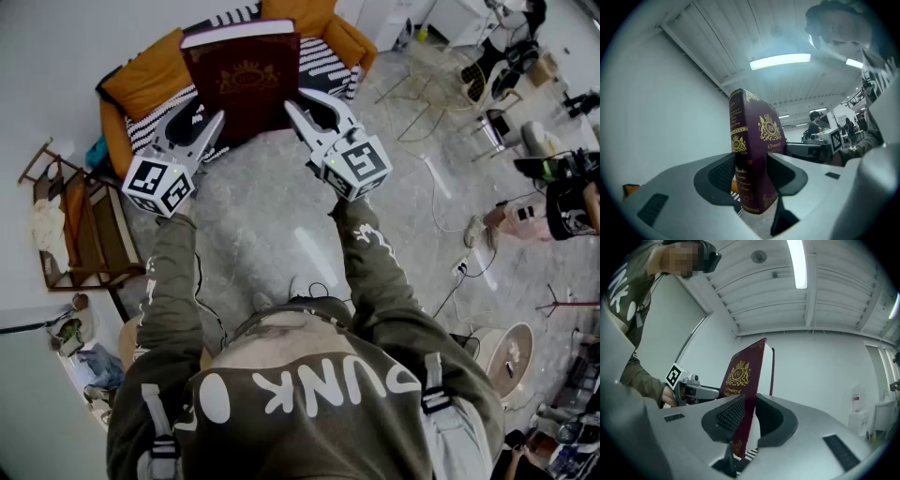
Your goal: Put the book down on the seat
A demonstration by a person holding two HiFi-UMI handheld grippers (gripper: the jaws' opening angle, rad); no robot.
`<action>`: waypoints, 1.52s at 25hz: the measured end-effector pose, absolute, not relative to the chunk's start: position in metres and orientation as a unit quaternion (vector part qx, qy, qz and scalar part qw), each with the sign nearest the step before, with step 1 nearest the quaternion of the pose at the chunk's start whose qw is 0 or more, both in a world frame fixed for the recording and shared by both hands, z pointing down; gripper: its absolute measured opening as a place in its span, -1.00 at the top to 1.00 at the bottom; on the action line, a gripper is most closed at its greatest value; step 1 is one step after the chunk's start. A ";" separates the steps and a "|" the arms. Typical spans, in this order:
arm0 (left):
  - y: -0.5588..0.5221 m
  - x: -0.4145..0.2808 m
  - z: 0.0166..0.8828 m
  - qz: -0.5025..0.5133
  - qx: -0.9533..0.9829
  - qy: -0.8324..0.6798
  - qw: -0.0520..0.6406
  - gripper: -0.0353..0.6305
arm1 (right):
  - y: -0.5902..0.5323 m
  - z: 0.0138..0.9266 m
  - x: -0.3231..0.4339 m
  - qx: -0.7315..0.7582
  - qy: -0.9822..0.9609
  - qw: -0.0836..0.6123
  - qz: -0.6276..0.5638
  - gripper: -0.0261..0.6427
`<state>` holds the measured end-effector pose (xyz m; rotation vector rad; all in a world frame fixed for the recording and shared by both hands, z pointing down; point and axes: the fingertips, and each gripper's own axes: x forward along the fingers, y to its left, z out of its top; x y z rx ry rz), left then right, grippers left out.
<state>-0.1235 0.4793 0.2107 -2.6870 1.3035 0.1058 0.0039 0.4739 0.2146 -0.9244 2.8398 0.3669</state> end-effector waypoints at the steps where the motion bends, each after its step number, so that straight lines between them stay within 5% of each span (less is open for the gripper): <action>1: 0.478 -0.124 0.212 0.035 -0.897 0.435 0.075 0.30 | 0.473 0.215 0.003 -0.308 0.941 0.065 0.122 0.68; 26: 0.414 -0.073 0.231 0.013 -0.897 0.439 0.059 0.31 | 0.412 0.230 0.054 -0.299 0.947 0.072 0.095 0.66; 38: 0.288 -0.082 0.262 0.010 -0.908 0.417 0.038 0.31 | 0.291 0.258 0.045 -0.324 0.941 0.056 0.080 0.66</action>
